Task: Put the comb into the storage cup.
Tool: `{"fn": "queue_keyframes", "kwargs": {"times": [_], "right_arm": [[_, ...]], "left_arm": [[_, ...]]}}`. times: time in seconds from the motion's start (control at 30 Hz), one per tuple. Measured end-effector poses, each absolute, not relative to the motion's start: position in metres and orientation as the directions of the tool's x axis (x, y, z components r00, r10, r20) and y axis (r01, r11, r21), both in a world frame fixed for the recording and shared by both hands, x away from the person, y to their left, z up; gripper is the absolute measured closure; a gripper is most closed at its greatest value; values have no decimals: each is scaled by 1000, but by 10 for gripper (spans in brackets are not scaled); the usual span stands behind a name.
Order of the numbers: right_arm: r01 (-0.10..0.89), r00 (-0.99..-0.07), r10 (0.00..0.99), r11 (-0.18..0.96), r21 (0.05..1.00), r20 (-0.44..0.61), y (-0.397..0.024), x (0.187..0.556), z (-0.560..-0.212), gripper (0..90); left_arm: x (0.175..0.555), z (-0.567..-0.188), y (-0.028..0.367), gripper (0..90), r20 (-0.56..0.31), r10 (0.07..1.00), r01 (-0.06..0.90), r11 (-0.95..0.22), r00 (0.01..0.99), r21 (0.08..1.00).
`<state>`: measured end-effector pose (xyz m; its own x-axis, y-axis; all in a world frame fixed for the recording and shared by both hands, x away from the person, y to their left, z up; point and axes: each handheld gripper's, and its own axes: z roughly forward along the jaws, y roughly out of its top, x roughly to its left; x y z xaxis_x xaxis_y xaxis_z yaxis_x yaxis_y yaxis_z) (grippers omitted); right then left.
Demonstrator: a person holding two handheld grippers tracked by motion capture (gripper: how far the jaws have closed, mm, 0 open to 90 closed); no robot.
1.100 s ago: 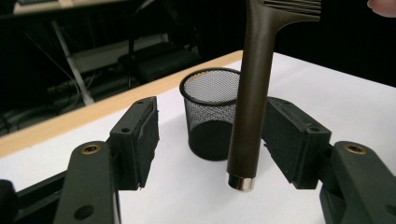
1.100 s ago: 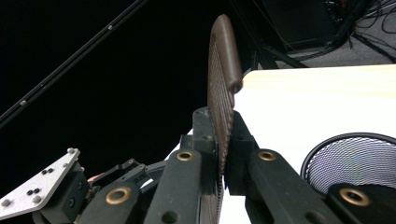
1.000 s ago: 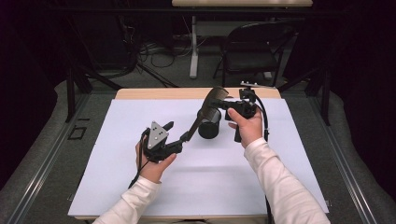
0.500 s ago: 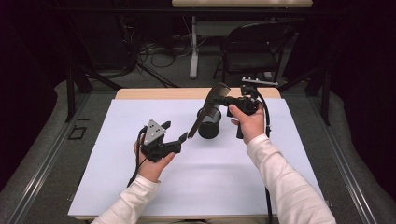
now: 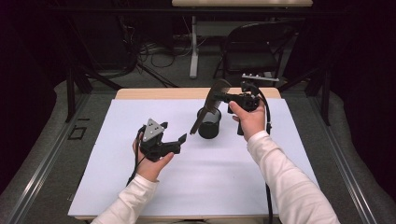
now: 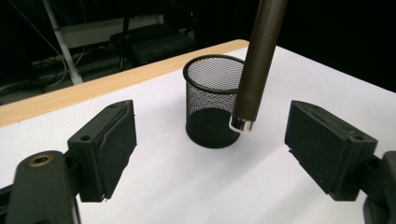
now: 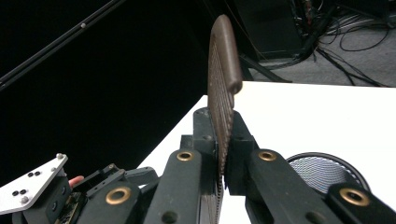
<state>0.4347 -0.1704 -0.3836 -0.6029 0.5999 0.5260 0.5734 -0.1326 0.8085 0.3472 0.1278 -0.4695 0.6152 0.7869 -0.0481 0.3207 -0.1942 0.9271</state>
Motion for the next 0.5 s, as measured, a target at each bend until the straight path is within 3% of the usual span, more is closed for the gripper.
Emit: {"fn": "queue_keyframes", "kwargs": {"times": [0.5], "right_arm": [[554,-596,627,-131,822,501,-169,439,-373,864]], "left_arm": [[347,-468,137,157,-90,793,349,-160,602,924]]}}
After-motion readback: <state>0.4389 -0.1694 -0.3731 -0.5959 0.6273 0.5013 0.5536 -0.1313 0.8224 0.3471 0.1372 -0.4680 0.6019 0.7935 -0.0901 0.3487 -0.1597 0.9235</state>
